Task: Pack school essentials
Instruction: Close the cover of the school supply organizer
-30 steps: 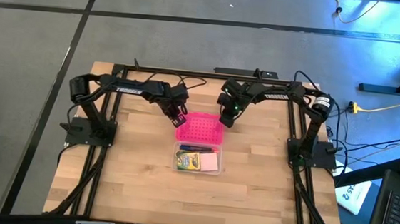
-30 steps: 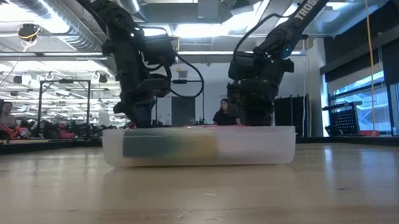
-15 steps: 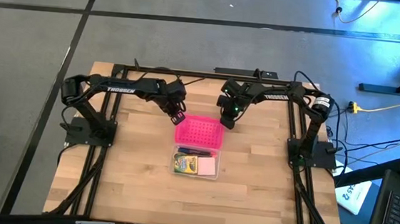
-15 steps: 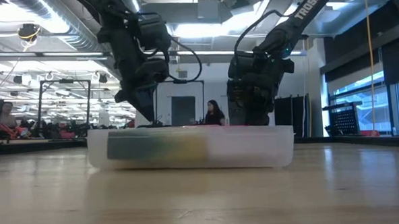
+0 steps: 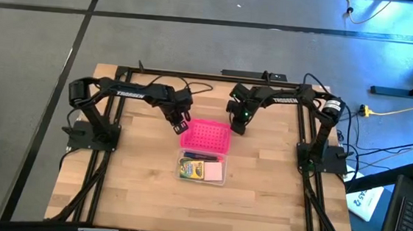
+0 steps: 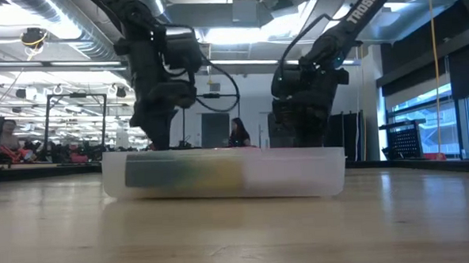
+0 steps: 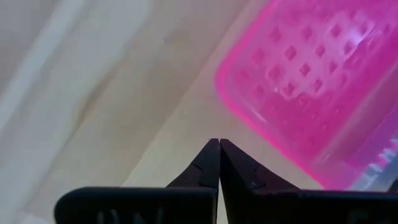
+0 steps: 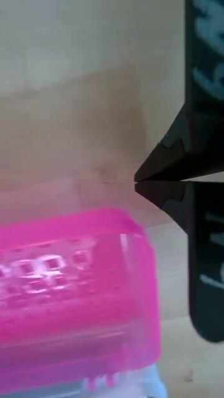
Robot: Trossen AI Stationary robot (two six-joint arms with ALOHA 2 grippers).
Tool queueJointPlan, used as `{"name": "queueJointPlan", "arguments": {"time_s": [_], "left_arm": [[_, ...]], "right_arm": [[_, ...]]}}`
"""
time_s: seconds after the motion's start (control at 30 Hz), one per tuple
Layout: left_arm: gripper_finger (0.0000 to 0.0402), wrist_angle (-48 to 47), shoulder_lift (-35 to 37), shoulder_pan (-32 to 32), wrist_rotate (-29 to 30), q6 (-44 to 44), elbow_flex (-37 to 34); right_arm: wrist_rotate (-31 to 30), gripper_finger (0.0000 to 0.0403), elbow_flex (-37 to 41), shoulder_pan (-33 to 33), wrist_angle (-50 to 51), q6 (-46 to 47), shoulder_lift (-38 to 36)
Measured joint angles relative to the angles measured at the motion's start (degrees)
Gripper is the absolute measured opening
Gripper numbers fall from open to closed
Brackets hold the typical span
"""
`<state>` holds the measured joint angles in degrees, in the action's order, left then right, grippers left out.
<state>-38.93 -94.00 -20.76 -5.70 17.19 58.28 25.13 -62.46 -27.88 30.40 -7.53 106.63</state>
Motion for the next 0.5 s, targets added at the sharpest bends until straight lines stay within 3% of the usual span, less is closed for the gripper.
{"name": "queueJointPlan", "arguments": {"time_s": [0.5], "left_arm": [[0.0, 3.6, -3.7, 1.1, -0.4, -1.2, -0.1]], "right_arm": [[-0.3, 0.0001, 2.4, 2.4, -6.5, 1.4, 0.0]]}}
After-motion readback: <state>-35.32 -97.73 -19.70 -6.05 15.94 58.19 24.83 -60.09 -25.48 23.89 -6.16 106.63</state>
